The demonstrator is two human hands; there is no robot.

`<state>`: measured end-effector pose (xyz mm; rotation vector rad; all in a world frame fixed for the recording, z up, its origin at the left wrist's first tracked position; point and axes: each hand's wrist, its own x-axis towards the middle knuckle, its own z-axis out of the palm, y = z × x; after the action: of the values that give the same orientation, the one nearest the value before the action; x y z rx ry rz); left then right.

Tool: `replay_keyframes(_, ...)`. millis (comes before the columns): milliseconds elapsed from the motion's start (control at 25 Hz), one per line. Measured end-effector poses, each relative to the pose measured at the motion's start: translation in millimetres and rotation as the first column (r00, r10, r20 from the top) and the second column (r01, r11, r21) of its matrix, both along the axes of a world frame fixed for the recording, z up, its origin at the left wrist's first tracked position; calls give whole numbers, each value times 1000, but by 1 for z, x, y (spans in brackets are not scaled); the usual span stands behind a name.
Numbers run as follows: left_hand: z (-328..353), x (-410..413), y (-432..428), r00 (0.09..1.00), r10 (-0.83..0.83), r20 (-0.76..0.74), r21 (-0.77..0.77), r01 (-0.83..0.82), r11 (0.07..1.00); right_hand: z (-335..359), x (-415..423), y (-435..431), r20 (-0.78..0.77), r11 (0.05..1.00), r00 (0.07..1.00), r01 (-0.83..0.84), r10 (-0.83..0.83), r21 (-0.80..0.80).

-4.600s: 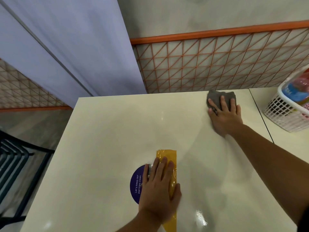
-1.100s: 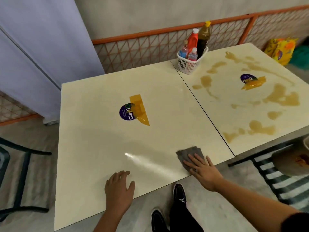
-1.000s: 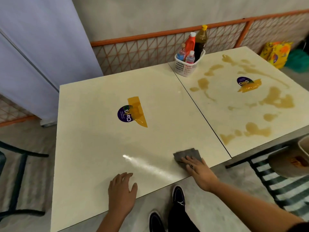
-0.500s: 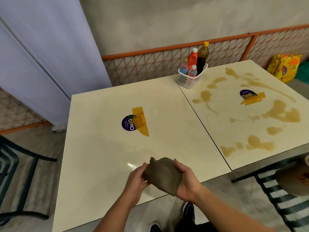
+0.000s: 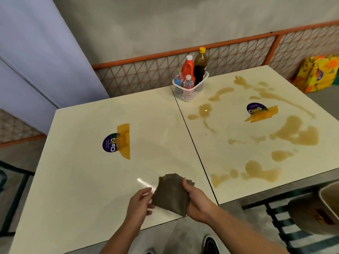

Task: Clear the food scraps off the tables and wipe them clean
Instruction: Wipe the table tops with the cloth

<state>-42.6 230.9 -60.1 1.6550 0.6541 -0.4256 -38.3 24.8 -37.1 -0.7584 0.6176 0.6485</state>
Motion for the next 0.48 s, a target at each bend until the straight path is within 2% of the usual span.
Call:
replay_keyframes(80,-4,-2,-30,999,-42,-12,43,42,998,-14,10,-48,100,986,995,39,-23,-163)
replay_keyframes(120,-5,-3,-47,998,-66,-3,51,66,996,-20,15,-76,172,956,985,48,3,-289)
replay_keyframes(160,-6,-4,-62,996,-85,0,59,85,995,-27,22,-104,240,885,968,52,69,-463)
replay_keyframes(240,-6,-9,-84,994,-110,2,74,110,991,-34,39,-152,324,650,910,84,259,-755)
replay_keyframes(320,-11,-17,-101,991,-130,-17,99,131,986,-51,60,-187,331,435,815,109,476,-894)
replay_keyframes(400,-13,-26,-113,991,-125,-42,131,130,983,-77,78,-198,187,206,661,49,727,-977)
replay_keyframes(480,-13,-34,-115,992,-103,-68,155,112,981,-112,77,-187,-78,-88,473,-1,878,-996)
